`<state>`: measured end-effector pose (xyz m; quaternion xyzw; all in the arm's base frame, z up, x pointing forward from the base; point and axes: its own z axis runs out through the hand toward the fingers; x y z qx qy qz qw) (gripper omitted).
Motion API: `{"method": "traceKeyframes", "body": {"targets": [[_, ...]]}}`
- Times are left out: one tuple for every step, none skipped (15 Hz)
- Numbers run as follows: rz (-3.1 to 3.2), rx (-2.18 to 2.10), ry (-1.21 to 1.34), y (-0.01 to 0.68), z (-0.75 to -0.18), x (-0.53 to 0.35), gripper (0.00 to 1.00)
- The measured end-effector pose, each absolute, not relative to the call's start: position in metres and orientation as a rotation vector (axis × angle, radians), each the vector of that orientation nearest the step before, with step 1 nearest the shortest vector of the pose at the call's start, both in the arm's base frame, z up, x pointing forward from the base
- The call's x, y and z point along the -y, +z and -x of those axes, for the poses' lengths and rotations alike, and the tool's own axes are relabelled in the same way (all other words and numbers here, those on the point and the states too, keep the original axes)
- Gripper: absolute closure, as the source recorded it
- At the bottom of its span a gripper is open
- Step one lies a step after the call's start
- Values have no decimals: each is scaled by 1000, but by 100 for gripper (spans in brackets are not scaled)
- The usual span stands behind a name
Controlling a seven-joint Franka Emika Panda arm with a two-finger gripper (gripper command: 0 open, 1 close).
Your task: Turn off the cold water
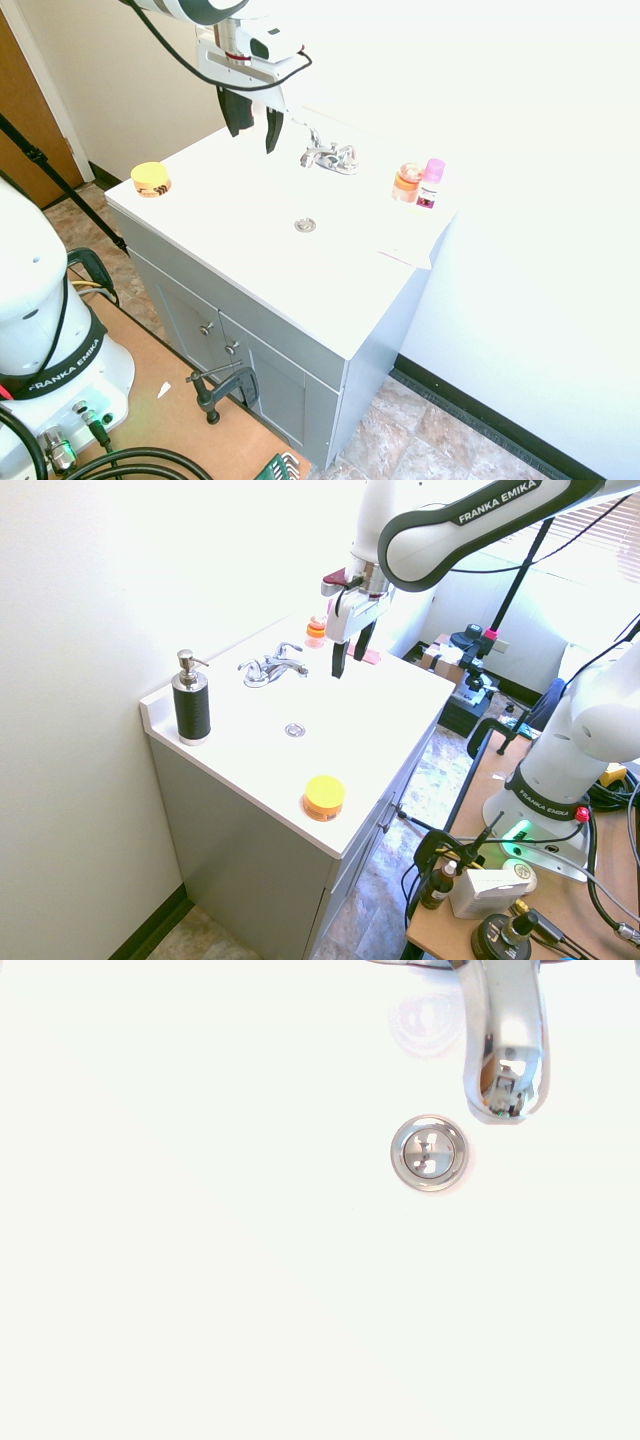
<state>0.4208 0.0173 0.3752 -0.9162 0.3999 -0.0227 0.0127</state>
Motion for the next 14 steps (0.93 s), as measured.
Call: {"method": "traceKeyframes", "body": {"targets": [[2854,-1249,-70,375,-421,-17,0],[2849,-1261,-81,375,-422,-18,0],[2843,-1283,-110,377,-424,-19,0],[2833,-1316,-149,378,-428,-17,0],[2822,-1350,-185,378,-434,-12,0],[2814,-1383,-218,377,-442,-2,0],[2804,-1417,-254,374,-451,10,0],[2798,-1448,-283,369,-460,21,0],[2791,-1479,-308,363,-470,33,0],[2788,-1504,-330,357,-480,44,0],[2786,-1525,-348,350,-490,54,0],[2783,-1543,-357,344,-500,63,0],[2779,-1556,-360,339,-510,69,0],[2776,-1565,-357,334,-520,74,0]]}}
